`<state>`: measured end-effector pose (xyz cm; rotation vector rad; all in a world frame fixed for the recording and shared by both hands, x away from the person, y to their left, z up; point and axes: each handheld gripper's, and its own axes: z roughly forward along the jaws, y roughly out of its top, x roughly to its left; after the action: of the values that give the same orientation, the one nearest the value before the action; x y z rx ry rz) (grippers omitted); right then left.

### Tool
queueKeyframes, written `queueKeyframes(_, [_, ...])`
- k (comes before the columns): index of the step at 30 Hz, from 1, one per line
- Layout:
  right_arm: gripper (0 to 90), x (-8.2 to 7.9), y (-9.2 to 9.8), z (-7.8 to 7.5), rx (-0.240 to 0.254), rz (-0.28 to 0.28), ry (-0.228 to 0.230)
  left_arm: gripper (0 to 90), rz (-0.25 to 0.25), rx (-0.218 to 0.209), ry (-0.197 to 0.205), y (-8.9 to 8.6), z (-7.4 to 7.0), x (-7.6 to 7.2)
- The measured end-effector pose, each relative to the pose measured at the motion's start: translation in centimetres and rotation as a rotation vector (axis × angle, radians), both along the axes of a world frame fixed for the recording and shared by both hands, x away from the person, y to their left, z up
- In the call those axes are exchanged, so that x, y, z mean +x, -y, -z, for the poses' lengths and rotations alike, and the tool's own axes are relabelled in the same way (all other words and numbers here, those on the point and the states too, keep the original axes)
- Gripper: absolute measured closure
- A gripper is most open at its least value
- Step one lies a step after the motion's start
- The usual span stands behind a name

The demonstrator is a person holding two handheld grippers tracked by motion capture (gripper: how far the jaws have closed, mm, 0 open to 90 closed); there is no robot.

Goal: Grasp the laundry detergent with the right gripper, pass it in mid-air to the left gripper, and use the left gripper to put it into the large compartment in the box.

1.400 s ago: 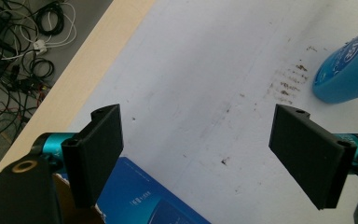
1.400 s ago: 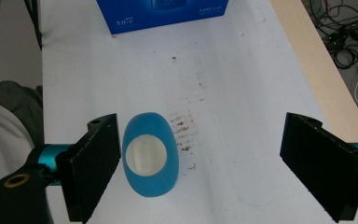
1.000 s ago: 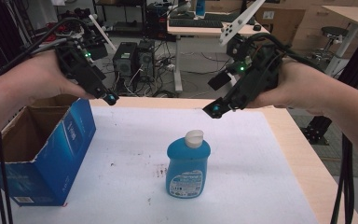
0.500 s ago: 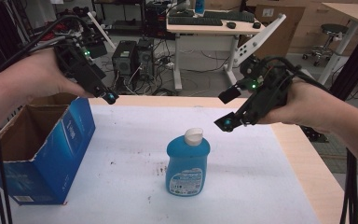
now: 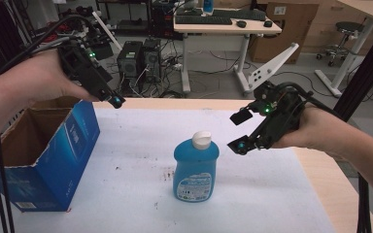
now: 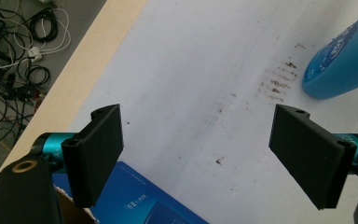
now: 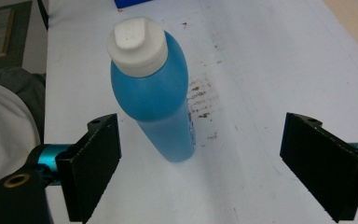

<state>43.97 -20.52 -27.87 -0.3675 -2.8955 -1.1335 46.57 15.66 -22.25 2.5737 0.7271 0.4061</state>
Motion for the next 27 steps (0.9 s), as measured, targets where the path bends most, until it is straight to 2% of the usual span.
queueKeyframes(18, [11.7,-0.4,-1.8,3.9,0.01,-0.063,-0.051,17.7,0.019,0.005,-0.006,0.5,0.1,-0.1])
queueKeyframes(27, [11.7,-0.4,-3.1,5.2,-0.003,-0.1,-0.053,17.7,0.03,0.011,-0.005,0.6,0.1,-0.2])
